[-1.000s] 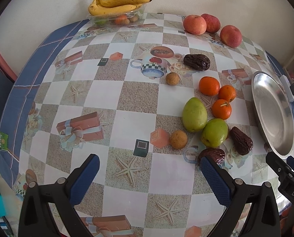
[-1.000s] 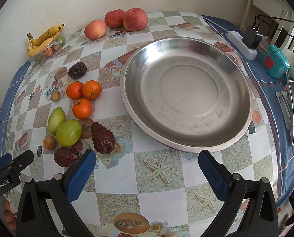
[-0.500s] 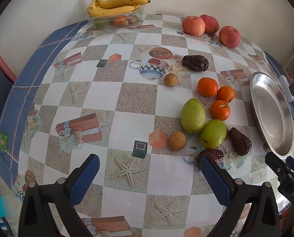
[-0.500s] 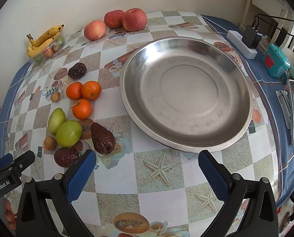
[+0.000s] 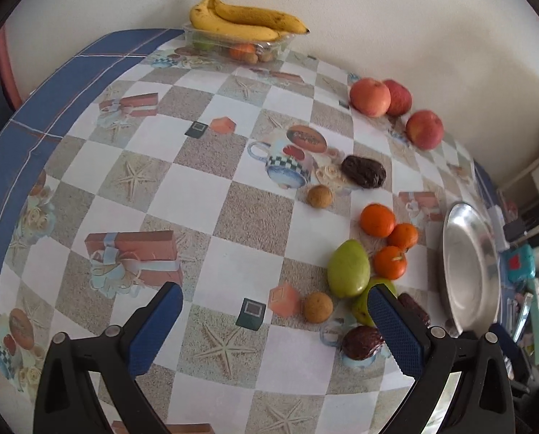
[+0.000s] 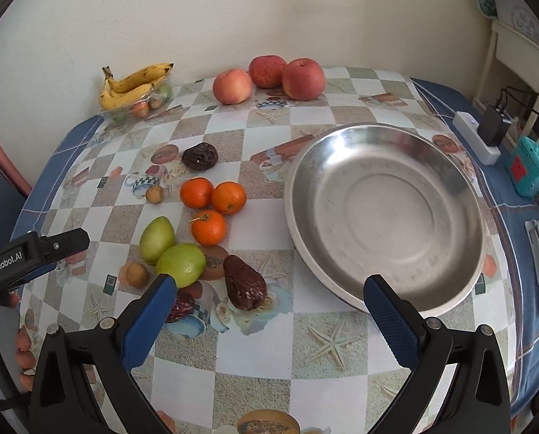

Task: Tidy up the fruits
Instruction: 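Grasp the dark red date with the right tool while the left tool grasps a small brown fruit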

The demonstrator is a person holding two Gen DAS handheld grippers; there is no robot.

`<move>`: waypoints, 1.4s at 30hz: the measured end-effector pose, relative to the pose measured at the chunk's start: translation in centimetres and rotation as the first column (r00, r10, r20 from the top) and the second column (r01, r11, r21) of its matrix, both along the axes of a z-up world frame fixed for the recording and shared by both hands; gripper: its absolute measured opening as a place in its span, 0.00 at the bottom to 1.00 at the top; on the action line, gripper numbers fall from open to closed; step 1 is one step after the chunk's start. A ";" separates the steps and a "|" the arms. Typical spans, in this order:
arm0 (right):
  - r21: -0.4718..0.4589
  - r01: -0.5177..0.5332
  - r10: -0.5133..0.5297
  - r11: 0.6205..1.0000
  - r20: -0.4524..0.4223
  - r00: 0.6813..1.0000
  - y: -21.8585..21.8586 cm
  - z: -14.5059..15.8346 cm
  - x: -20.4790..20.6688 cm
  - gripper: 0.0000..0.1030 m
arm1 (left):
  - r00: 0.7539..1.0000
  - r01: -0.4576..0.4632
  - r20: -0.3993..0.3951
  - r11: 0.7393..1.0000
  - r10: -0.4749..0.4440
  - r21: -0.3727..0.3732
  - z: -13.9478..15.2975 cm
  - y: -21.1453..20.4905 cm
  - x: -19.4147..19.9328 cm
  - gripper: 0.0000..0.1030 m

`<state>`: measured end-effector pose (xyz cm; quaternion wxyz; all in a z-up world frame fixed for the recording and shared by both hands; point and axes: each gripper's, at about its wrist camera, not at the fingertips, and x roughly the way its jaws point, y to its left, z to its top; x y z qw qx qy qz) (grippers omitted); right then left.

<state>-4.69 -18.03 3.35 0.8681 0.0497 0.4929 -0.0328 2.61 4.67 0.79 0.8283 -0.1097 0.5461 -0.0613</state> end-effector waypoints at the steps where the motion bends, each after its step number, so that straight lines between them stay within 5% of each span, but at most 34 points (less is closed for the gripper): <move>1: -0.004 -0.012 0.012 1.000 0.001 1.000 0.2 0.0 0.2 1.00 | 1.000 0.008 -0.003 1.000 -0.008 0.002 -0.1 -0.2 0.1 1.00; 7: -0.016 -0.053 0.053 0.998 0.013 0.999 1.3 0.0 1.2 0.90 | 0.999 0.028 -0.020 0.995 -0.026 0.092 -0.9 -1.2 0.5 0.99; 10: -0.022 -0.061 0.061 0.998 -0.017 0.998 1.5 -0.8 2.0 0.84 | 0.997 0.036 -0.066 0.999 -0.034 0.035 -1.8 -1.2 0.8 0.97; 13: -0.019 -0.075 0.074 0.997 -0.070 0.995 1.7 -2.1 2.7 0.68 | 0.994 0.056 -0.098 0.998 -0.055 0.009 -2.5 -1.6 1.0 0.88; 19: -0.020 -0.074 0.070 0.997 -0.168 0.983 1.6 -4.6 3.4 0.60 | 0.983 0.099 -0.153 0.995 -0.098 -0.002 -3.7 -2.8 1.2 0.72; 23: -0.026 -0.086 0.079 0.996 -0.206 0.975 1.8 -5.6 3.7 0.57 | 0.976 0.099 -0.190 0.995 -0.102 -0.025 -4.5 -2.9 1.3 0.51; 29: -0.021 -0.113 0.106 0.993 -0.214 0.971 2.0 -5.7 3.8 0.34 | 0.972 0.112 -0.197 0.988 -0.132 -0.111 -4.6 -3.2 1.2 0.26; 41: 0.086 -0.061 0.070 0.994 -0.108 0.992 1.5 -2.3 3.0 0.33 | 0.988 0.083 -0.118 0.989 -0.097 -0.120 -2.2 -2.3 0.8 0.19; 42: 0.094 -0.055 0.064 0.994 -0.101 0.993 1.5 -2.0 3.0 0.33 | 0.989 0.079 -0.116 0.989 -0.094 -0.121 -2.0 -2.3 0.8 0.12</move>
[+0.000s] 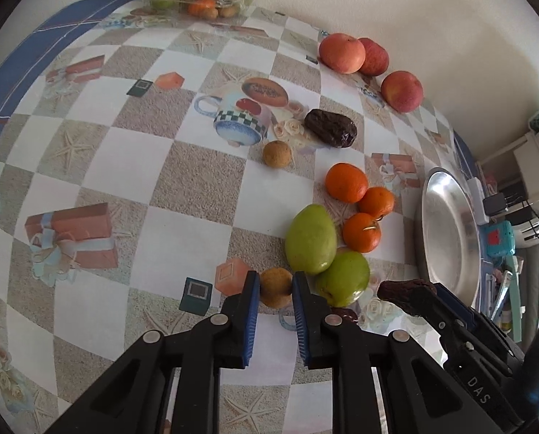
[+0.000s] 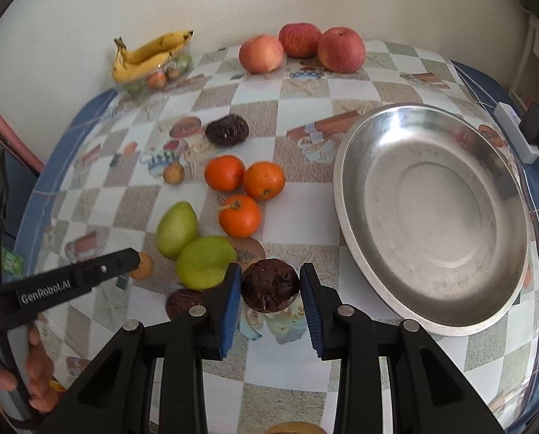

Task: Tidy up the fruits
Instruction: 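Grasp the dark red date with the right tool while the left tool grasps a small brown fruit, then lift the date with the right tool while the left tool lifts the brown fruit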

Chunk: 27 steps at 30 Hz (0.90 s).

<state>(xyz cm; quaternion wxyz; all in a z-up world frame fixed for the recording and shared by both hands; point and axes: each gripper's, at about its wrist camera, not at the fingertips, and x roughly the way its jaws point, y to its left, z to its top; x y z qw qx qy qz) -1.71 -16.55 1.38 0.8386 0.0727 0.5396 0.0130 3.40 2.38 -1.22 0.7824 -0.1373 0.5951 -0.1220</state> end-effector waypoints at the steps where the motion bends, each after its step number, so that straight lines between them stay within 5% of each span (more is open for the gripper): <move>1: 0.004 0.005 -0.005 1.000 0.004 1.000 0.1 0.2 0.0 0.33 | 1.000 -0.008 -0.003 1.000 0.008 -0.003 0.2 0.2 0.0 0.05; 9: 0.020 0.067 -0.067 0.998 0.016 0.998 0.0 1.9 0.9 0.33 | 0.999 -0.033 0.016 0.999 0.032 0.037 0.9 0.5 0.5 0.05; 14: 0.005 0.077 -0.077 0.997 0.036 0.996 0.5 2.3 1.7 0.33 | 0.998 -0.058 -0.029 0.998 0.057 -0.010 -0.1 0.8 1.0 0.06; 27: 0.025 0.080 -0.081 0.996 0.038 0.996 0.6 1.8 0.6 0.33 | 0.996 0.014 -0.090 1.000 -0.016 -0.022 -1.9 -1.7 1.0 0.16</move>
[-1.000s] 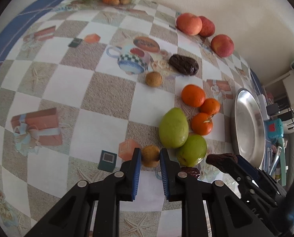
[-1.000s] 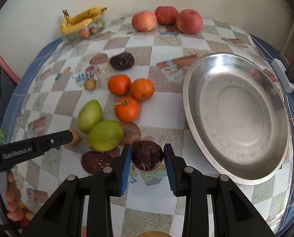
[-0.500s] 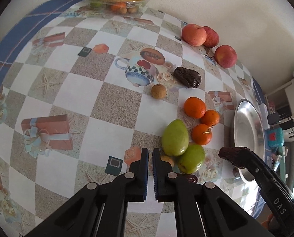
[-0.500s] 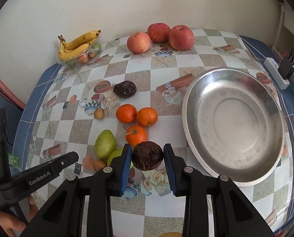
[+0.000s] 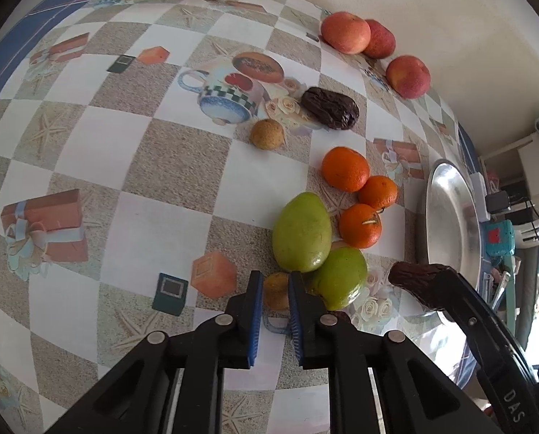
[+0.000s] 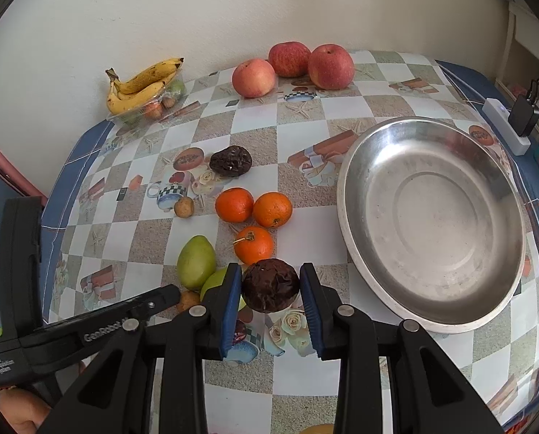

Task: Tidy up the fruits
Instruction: 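Lift the date with the right tool while the left tool lifts the brown fruit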

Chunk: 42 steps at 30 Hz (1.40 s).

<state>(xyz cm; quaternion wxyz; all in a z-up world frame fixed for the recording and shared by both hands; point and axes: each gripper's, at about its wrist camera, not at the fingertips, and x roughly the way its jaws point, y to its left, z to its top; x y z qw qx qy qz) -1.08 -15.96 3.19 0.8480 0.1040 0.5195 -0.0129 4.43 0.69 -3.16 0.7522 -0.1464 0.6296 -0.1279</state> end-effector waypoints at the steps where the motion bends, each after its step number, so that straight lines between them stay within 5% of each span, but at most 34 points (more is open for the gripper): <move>1: -0.003 0.001 -0.001 1.000 0.001 1.000 0.0 0.0 0.0 0.33 | 1.000 0.004 -0.003 1.000 -0.004 -0.013 -0.1 -0.2 0.0 0.16; 9: 0.007 0.023 -0.023 1.000 -0.002 1.000 -0.7 -0.1 0.0 0.33 | 0.999 0.031 0.025 0.999 -0.032 0.015 0.0 -1.1 -0.1 0.18; 12: 0.008 0.023 -0.023 1.000 0.000 1.000 -0.6 0.0 -0.1 0.33 | 1.000 0.010 -0.010 1.000 -0.010 -0.007 -0.7 -0.8 0.1 0.24; 26: 0.012 0.023 -0.023 1.000 -0.001 1.000 -0.6 0.0 -0.2 0.33 | 0.996 -0.065 -0.075 0.992 0.057 -0.104 -1.4 0.7 0.0 0.26; 30: 0.011 0.022 -0.022 1.000 -0.001 1.000 -0.6 0.0 -0.2 0.33 | 0.990 -0.100 -0.106 0.988 0.088 -0.119 -1.9 1.3 0.0 0.34; 42: 0.012 0.025 -0.025 1.000 -0.002 1.000 -0.7 0.0 -0.2 0.33 | 0.984 -0.123 -0.152 0.977 0.096 -0.177 -2.1 1.6 -0.4 0.25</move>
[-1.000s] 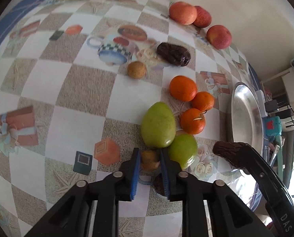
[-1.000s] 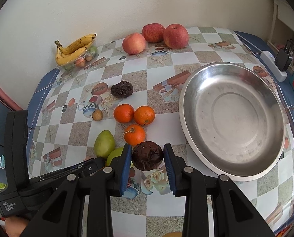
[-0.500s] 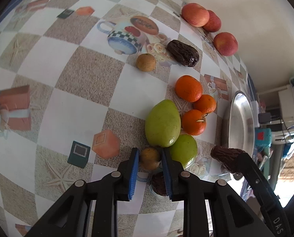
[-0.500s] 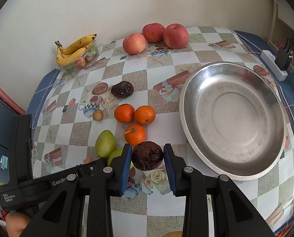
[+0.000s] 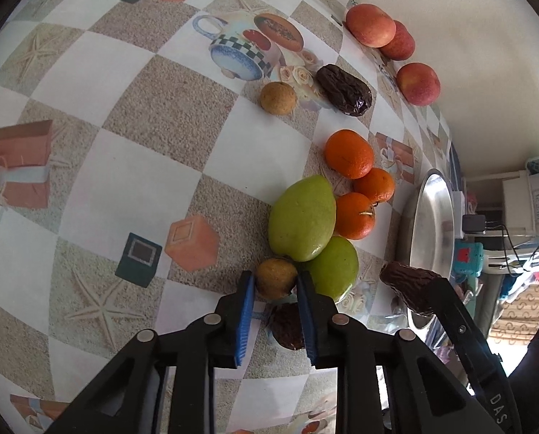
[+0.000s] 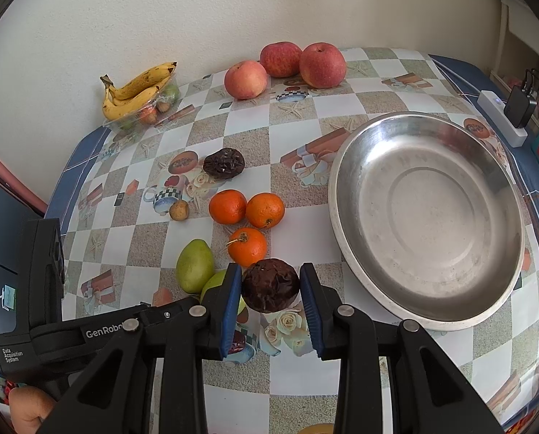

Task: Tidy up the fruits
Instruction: 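Lift the date with the right tool while the left tool lifts the brown fruit, then carry both fruits over the steel bowl and open both tools to drop them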

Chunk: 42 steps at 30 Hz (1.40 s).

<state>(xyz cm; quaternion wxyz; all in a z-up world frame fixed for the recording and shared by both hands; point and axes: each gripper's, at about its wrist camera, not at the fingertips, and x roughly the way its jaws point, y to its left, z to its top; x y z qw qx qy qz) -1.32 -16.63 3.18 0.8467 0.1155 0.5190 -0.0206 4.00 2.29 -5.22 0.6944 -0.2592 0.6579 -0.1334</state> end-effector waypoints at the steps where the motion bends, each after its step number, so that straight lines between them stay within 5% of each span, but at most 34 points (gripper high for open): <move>1: 0.000 0.001 -0.001 1.000 0.000 1.000 0.0 0.0 0.0 0.33 | 1.000 -0.012 0.004 1.000 0.012 -0.001 0.2 0.4 -0.1 0.25; 6: 0.005 0.014 -0.014 1.000 -0.001 1.000 -0.4 -0.1 -0.1 0.33 | 0.992 -0.066 0.110 0.997 0.062 0.034 2.3 1.9 0.0 0.25; 12: 0.022 0.055 -0.056 0.998 0.012 0.998 -1.9 0.2 -0.3 0.33 | 0.979 -0.056 0.195 0.998 0.056 -0.006 4.3 2.1 -0.1 0.25; 26: 0.030 0.367 -0.368 0.930 0.044 0.929 -11.2 0.9 -2.5 0.33 | 0.922 0.225 0.320 0.974 -0.219 0.017 6.9 -8.5 -0.7 0.25; 36: 0.028 0.425 -0.426 0.905 0.051 0.903 -13.2 0.9 -3.2 0.34 | 0.854 0.370 0.371 0.927 -0.365 0.062 6.4 -15.8 -1.0 0.25; 42: 0.035 0.430 -0.431 0.902 0.017 0.902 -13.6 0.1 -3.2 0.34 | 0.843 0.404 0.362 0.913 -0.398 0.065 5.2 -17.5 -0.7 0.25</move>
